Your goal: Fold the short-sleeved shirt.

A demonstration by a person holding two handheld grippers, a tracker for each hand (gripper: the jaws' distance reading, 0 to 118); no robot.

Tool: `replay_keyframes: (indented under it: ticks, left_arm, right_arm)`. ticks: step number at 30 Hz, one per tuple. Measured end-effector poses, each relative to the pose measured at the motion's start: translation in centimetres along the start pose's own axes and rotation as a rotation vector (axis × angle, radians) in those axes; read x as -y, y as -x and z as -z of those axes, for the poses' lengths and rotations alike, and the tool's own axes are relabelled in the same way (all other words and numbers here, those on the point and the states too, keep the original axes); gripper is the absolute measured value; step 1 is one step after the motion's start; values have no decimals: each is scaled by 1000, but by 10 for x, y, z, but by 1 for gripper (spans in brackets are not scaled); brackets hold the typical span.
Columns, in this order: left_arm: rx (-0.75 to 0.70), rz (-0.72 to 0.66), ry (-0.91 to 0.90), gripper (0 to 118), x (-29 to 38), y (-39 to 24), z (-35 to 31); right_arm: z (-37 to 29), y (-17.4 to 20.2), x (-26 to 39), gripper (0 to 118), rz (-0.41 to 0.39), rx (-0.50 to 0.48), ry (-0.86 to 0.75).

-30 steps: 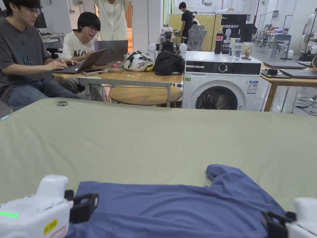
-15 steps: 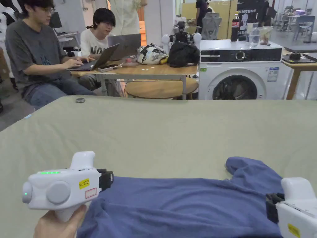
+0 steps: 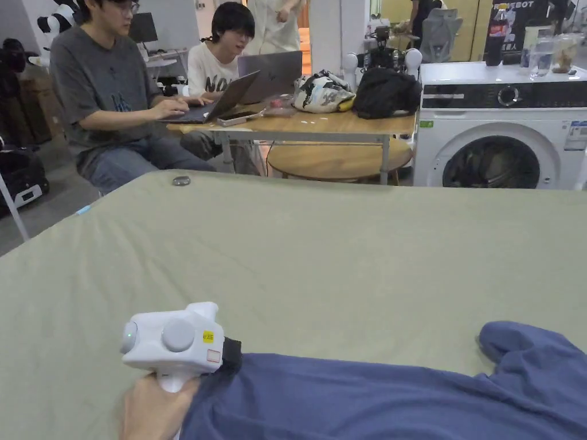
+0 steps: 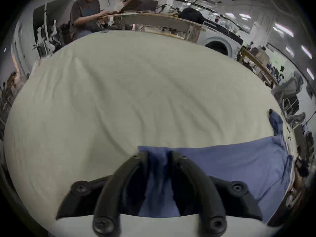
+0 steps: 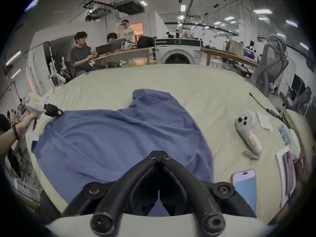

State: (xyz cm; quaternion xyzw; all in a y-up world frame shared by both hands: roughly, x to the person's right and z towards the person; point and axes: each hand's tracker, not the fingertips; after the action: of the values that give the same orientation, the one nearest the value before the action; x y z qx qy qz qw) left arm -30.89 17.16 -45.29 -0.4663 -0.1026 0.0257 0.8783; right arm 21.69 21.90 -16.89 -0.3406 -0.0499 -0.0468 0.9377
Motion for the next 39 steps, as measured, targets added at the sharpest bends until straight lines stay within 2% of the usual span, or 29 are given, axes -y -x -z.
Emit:
replay_keyframes:
  ticks: [1,3,4,5,6,9,12,13,14,15,22,23,26,29,33,39]
  left_arm:
    - [2,7,13,0,-1,-1,0]
    - [40,23,33,0,-4,-3,3]
    - [-10,49,38,0,-3,-9,5]
    - [-19,80,39,0,-3,-13,7]
    - [-38,110,48,0,-3,-17,8]
    - [-59,125,82,0,-9,-22,10]
    - [-75,127,104,0,-10,-30,7]
    - [-81,133,106,0,-9,-32,7]
    - [-87,136,108,0,-9,-34,5]
    - [-92,135,107,0,-8,-35,5]
    - [-105,140,79,0,-4,-37,-5]
    - [-72,123,59,0,-4,-33,-13]
    - [37,87,-180,0,12,-21,-68]
    - [130,78,-224,0,31,-13,-125]
    - [161,92,-260,0,73,3,-189]
    - [165,115,-220,0,149,17,-221]
  right_arm:
    - [4,-5,-5,0,-19,10,6]
    - [16,-16,-22,0,-25,13,20]
    - [23,-22,-33,15,-19,15,27]
    - [32,-26,-44,47,-7,17,48]
    - [44,-31,-56,55,2,19,82]
    - [92,-52,-81,54,32,-1,184]
    - [137,-59,-95,50,18,61,284]
    - [148,-58,-96,41,1,82,313]
    - [158,-59,-96,13,-4,92,349]
    - [167,-60,-93,1,8,105,390]
    - [139,-57,-87,0,57,87,312]
    - [130,-58,-88,0,63,86,297]
    - [89,-58,-89,0,74,60,201]
    - [38,-56,-82,0,59,28,120]
    - [-38,-47,-48,0,13,24,45]
    - [-111,-43,28,0,33,26,51]
